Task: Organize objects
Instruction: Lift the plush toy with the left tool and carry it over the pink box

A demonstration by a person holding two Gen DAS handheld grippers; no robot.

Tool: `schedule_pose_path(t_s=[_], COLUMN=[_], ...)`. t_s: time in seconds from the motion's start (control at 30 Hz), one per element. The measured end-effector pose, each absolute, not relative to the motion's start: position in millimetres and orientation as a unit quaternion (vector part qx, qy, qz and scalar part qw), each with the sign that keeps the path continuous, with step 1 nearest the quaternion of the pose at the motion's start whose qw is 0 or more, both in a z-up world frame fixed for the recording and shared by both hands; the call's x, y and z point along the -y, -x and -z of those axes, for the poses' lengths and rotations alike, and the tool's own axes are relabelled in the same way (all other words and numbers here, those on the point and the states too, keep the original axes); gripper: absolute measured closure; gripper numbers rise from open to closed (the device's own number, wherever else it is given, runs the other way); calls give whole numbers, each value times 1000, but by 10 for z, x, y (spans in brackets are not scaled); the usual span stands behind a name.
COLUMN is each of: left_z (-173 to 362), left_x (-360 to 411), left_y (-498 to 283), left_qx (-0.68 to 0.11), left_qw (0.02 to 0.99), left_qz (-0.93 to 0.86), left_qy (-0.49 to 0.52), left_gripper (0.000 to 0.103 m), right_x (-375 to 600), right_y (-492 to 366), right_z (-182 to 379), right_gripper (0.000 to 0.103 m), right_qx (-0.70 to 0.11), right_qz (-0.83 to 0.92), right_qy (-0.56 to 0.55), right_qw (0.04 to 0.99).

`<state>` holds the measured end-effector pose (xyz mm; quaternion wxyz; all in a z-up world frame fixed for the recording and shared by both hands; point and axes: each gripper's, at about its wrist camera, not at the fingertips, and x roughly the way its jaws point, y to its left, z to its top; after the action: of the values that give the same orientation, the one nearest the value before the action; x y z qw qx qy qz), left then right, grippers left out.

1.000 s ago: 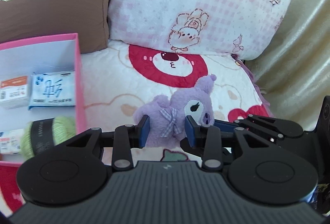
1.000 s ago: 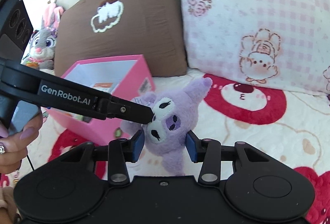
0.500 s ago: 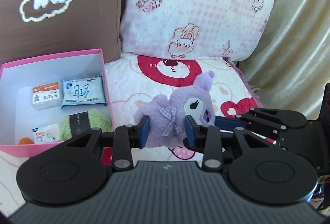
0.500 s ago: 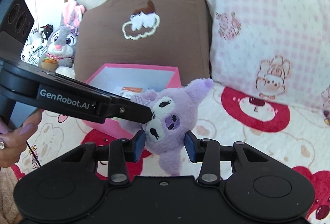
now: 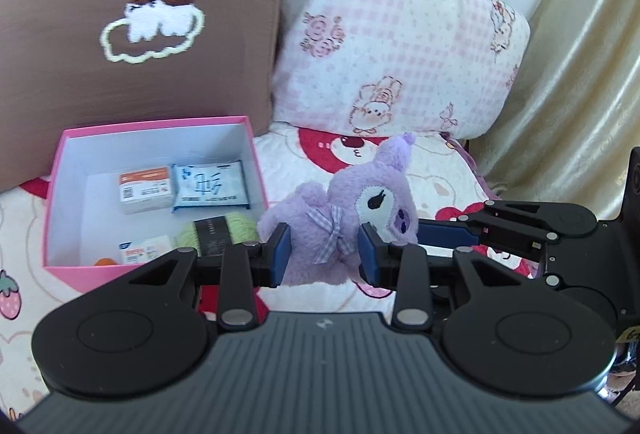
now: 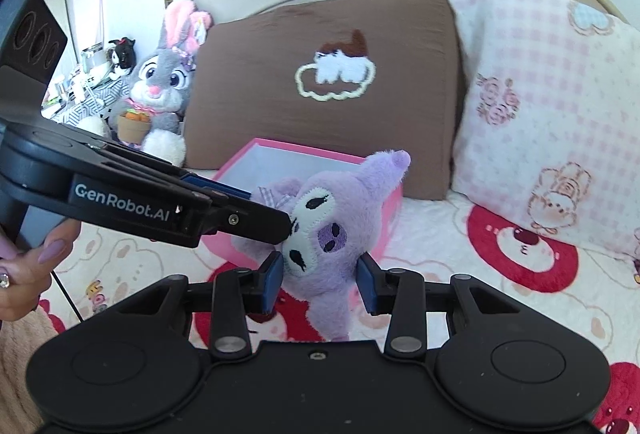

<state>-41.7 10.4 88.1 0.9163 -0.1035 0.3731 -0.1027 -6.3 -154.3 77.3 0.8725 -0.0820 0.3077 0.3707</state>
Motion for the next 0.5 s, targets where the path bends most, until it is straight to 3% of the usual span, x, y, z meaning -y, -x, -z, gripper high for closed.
schedule_pose_path(t_s=[0.5], left_z=[-989], left_x=[-1154], left_y=[-172], left_qx=[-387], left_qw=[908], left_qz=[57], left_qy=[151], left_gripper=[68], right_x=[382], right_y=[-544], right_z=[-1038], right_gripper=[59], right_qx=[-334], right_qz=[-379], right_qy=[112], right_qw=[856])
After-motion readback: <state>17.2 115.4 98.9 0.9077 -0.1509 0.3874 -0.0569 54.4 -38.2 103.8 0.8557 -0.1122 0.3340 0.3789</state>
